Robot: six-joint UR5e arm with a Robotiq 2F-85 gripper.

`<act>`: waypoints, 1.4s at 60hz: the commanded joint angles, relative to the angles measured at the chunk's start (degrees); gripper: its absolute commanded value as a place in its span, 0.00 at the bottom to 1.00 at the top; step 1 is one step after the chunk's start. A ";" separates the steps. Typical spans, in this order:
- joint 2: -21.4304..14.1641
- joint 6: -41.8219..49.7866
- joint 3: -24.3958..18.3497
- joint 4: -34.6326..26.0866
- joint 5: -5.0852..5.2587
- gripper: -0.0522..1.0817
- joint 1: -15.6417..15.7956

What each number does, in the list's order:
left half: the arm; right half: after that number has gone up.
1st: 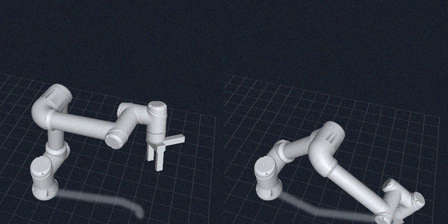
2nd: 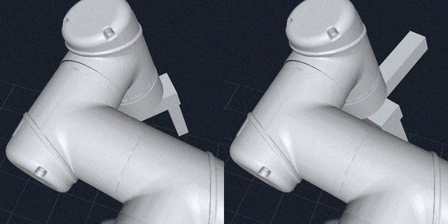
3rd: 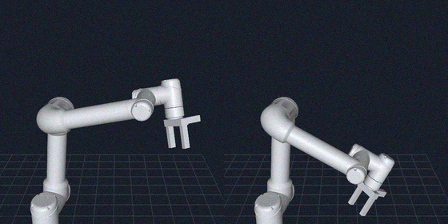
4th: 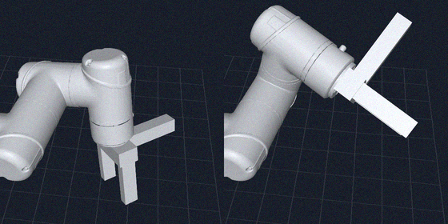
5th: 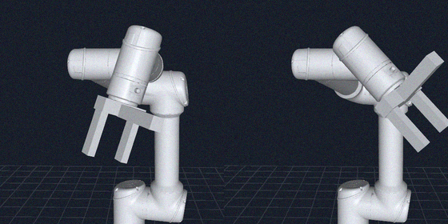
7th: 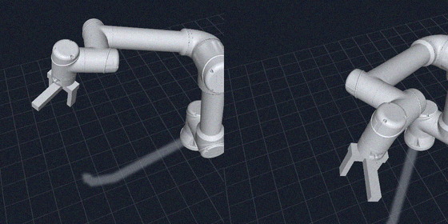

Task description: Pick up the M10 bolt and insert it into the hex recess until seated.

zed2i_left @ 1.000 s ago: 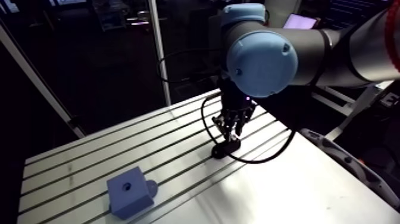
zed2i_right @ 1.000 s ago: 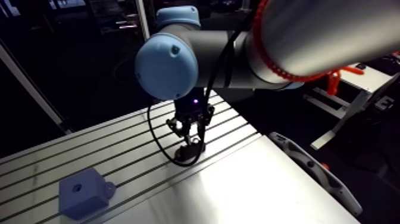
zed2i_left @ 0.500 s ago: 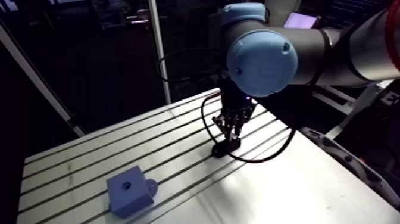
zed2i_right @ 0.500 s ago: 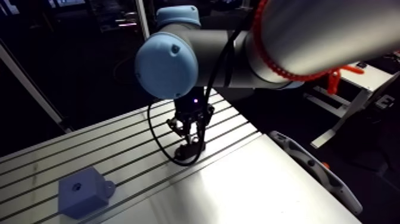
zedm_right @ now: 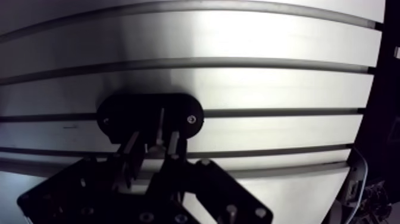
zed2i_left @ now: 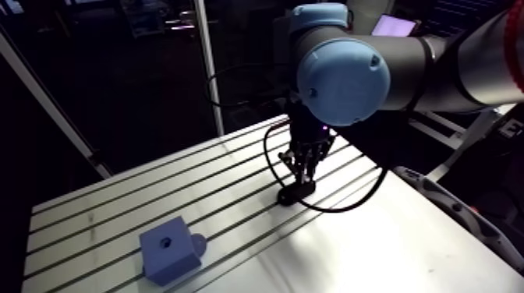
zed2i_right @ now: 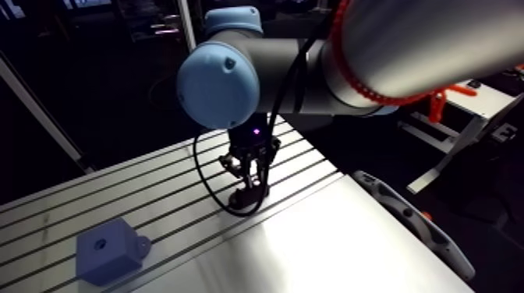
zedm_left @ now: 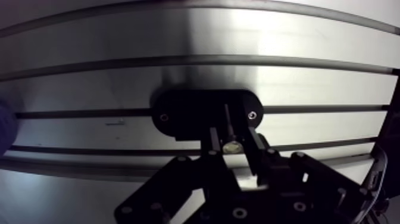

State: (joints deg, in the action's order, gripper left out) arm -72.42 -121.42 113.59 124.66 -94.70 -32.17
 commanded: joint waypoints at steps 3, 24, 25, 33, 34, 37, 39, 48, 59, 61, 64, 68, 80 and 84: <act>0.04 -0.01 -0.07 -0.07 0.00 0.64 0.00; 0.04 -0.01 -0.33 -0.08 0.00 0.67 0.00; 0.04 -0.01 -0.33 -0.08 0.00 0.67 0.00; 0.04 -0.01 -0.34 -0.15 -0.31 0.67 0.00; 0.04 -0.01 -0.34 -0.15 -0.31 0.67 0.00; 0.04 -0.01 -0.25 0.01 -0.76 0.67 0.00; 0.04 -0.01 -0.25 0.02 -0.86 0.67 0.00; 0.04 -0.01 -0.25 0.01 -0.88 0.71 0.00; -0.38 -0.01 -0.41 -0.30 -0.79 0.76 -0.08; -0.54 -0.01 -0.50 -0.33 -0.79 0.77 -0.09; -0.64 -0.08 -0.58 -0.40 -0.72 0.77 -0.09; -0.91 -0.09 -1.00 -0.66 -0.70 0.77 -0.09; -2.28 -0.10 -2.58 -2.82 -0.53 0.79 0.07; -2.99 0.07 -3.69 -4.60 -0.29 0.81 0.17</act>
State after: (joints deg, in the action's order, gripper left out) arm -73.95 -121.54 111.79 122.86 -95.31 -32.19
